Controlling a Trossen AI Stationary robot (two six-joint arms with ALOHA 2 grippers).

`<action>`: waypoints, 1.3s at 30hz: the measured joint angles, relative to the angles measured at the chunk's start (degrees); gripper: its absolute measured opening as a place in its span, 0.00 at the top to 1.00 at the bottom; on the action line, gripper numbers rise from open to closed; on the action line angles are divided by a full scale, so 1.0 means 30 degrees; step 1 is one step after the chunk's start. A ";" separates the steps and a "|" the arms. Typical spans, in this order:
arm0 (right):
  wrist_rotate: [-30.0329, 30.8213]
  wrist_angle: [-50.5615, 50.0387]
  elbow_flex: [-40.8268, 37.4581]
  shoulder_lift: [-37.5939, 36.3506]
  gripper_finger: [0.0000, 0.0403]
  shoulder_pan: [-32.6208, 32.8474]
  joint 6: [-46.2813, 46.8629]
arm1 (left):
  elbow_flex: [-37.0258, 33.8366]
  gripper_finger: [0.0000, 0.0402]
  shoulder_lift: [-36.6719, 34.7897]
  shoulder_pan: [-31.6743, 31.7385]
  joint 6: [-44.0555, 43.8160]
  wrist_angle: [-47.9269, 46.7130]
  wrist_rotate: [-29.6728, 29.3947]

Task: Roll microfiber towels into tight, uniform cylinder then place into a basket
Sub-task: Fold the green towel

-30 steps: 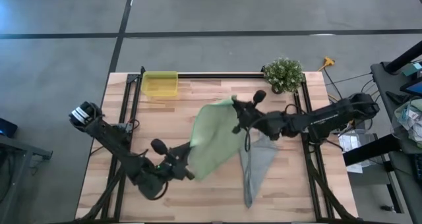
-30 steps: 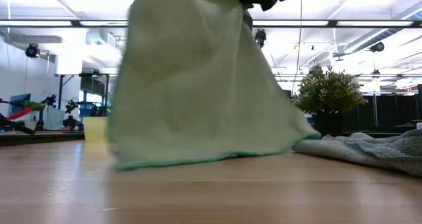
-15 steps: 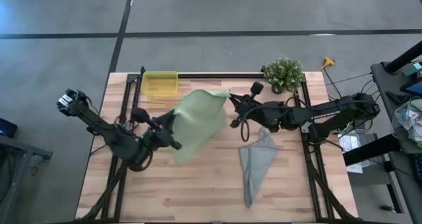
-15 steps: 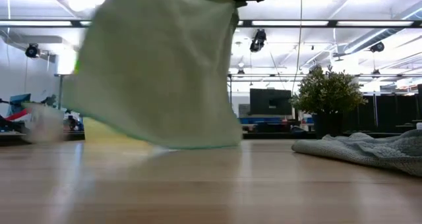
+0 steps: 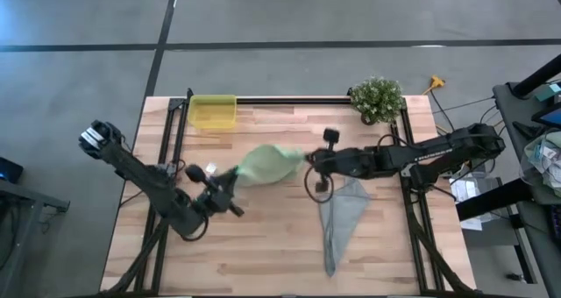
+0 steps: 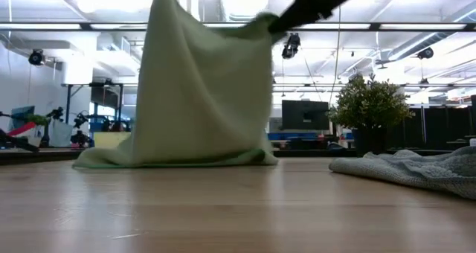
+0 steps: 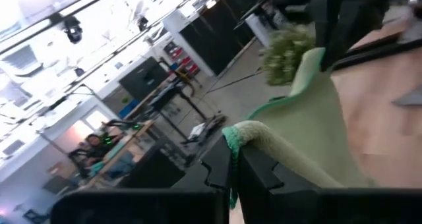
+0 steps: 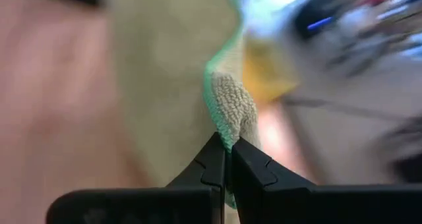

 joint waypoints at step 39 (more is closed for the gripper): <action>0.3977 0.0271 0.2730 -0.0801 0.98 0.7660 -0.2065 | 0.9436 1.00 0.5827 -0.4832 0.7204 0.1027 -0.0044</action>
